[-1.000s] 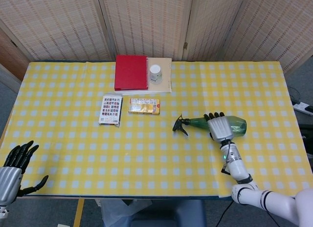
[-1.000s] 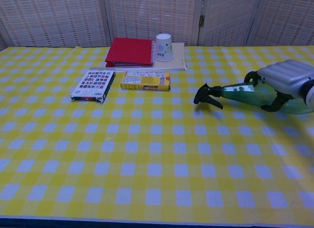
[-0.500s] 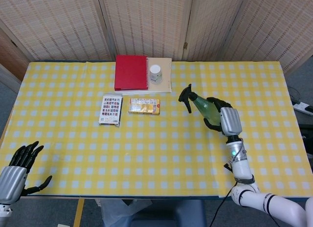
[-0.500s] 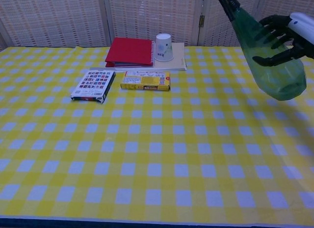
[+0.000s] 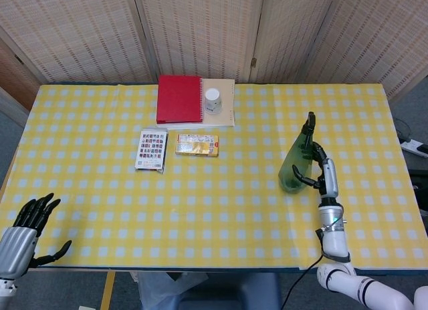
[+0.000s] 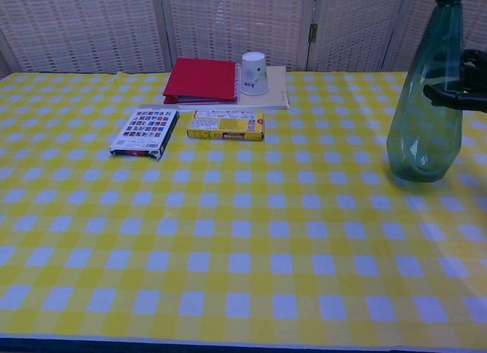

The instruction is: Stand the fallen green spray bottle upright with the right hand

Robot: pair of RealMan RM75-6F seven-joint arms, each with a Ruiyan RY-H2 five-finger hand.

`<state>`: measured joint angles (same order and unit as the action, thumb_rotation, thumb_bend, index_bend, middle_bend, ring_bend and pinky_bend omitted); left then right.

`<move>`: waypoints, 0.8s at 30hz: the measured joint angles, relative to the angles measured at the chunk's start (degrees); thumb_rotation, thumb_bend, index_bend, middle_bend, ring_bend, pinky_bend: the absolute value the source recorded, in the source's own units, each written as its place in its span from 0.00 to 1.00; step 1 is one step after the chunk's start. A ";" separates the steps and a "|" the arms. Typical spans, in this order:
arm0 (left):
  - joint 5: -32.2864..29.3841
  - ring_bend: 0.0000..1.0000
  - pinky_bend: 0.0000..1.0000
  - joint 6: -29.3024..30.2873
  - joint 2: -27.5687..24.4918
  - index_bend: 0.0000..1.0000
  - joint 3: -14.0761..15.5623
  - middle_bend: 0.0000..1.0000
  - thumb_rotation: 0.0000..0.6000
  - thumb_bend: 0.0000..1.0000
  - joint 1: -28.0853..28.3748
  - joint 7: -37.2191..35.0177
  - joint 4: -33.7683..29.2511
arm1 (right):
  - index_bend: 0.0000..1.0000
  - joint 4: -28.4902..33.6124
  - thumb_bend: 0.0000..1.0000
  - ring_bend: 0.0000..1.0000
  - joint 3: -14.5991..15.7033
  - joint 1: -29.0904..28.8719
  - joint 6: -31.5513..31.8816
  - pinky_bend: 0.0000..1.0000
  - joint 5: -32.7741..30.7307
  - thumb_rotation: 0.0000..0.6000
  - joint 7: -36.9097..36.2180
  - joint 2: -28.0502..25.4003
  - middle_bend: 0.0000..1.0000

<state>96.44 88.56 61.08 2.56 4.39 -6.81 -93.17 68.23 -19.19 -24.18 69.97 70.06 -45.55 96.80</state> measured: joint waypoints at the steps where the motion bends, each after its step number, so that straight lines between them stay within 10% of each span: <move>1: 0.00 0.06 0.00 0.03 0.00 0.00 0.00 0.01 0.55 0.34 -0.01 -0.01 0.00 | 0.61 -1.16 0.38 0.47 0.23 0.23 0.30 0.40 1.01 1.00 -1.30 0.32 0.53; 13: 0.21 0.06 0.00 0.16 0.11 0.00 0.10 0.01 0.55 0.34 -0.07 0.97 -0.37 | 0.58 -8.86 0.38 0.43 5.89 2.99 5.09 0.36 10.21 1.00 -8.75 1.61 0.48; 24: 1.63 0.09 0.00 2.21 1.16 0.00 -0.17 0.07 0.55 0.35 -0.35 1.22 0.59 | 0.09 -12.46 0.38 0.24 11.28 5.08 8.92 0.16 16.02 1.00 -11.33 0.65 0.21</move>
<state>98.07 90.77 62.24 2.39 4.04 -5.59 -92.58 55.77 -7.91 -19.10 78.89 86.08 -56.88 97.45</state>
